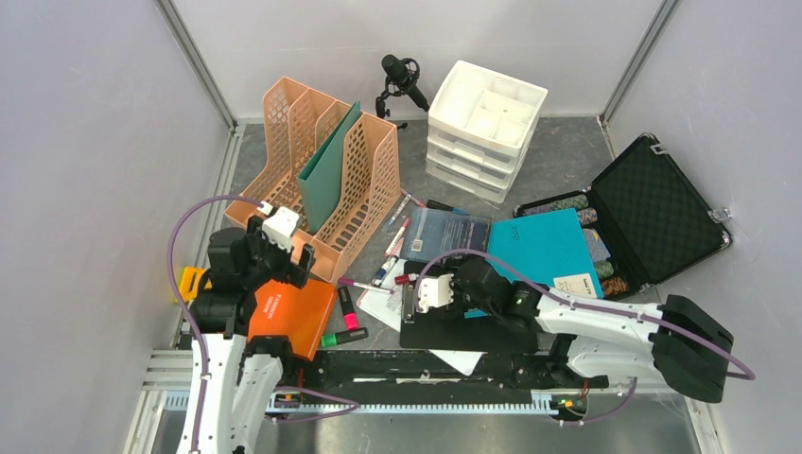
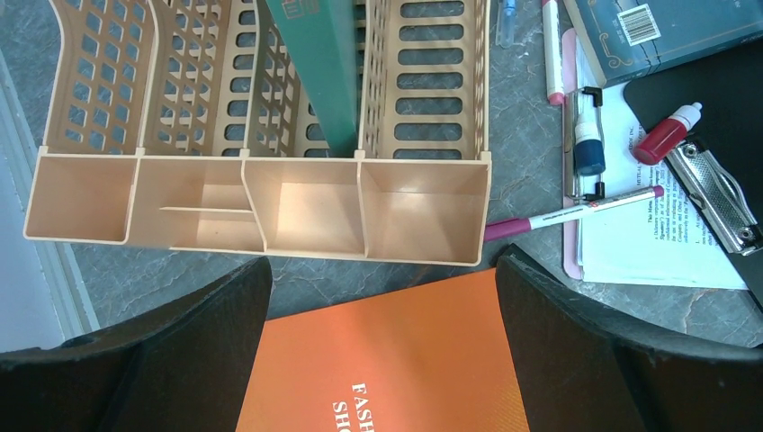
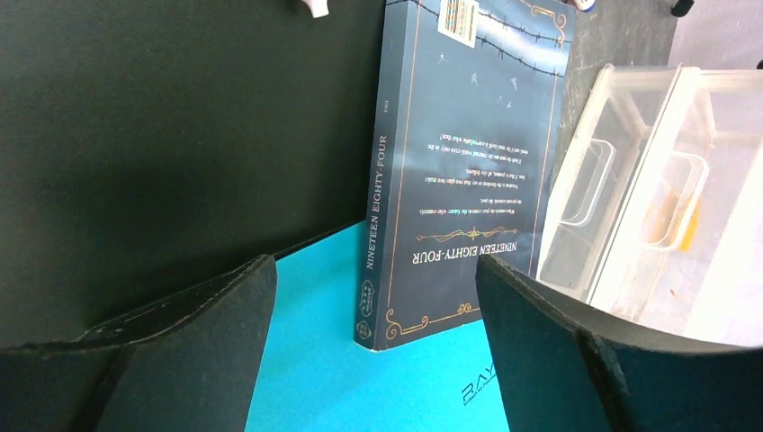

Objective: Organize the desk
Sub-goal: Pick up the book from the center of the board.

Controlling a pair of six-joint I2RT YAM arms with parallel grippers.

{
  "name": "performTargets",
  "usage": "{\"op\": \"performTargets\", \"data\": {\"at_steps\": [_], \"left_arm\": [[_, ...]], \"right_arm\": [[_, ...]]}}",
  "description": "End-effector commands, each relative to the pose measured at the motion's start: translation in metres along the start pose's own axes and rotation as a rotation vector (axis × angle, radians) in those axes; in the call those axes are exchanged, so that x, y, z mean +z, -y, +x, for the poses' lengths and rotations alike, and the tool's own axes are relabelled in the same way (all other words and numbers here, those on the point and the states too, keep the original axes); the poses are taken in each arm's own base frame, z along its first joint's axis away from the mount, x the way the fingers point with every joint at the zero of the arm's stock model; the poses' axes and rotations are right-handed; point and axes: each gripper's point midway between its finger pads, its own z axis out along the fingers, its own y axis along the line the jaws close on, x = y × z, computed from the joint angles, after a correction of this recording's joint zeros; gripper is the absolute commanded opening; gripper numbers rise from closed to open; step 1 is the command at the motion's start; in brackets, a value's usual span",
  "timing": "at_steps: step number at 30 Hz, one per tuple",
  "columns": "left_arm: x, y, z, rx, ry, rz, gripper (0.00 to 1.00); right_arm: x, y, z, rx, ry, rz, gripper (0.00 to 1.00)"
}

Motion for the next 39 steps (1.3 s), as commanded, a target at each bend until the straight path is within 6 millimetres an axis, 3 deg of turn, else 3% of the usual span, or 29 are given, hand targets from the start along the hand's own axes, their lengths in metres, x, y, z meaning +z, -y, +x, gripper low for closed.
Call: {"op": "performTargets", "data": {"at_steps": [1,9,20,39], "left_arm": [[-0.009,0.003,-0.028,0.009,0.086,0.024,1.0],[-0.006,0.003,-0.027,0.029,0.081,0.035,1.0],[-0.002,0.0,-0.027,0.05,0.081,0.03,1.0],[0.002,0.002,-0.025,0.071,0.097,0.04,1.0]], "right_arm": [[0.008,0.007,0.0,0.003,-0.033,0.061,0.86],[0.025,0.0,0.0,-0.027,-0.096,0.091,0.79],[0.041,-0.005,0.028,-0.133,-0.288,0.179,0.73],[0.061,0.006,0.04,-0.24,-0.368,0.241,0.69]]}}
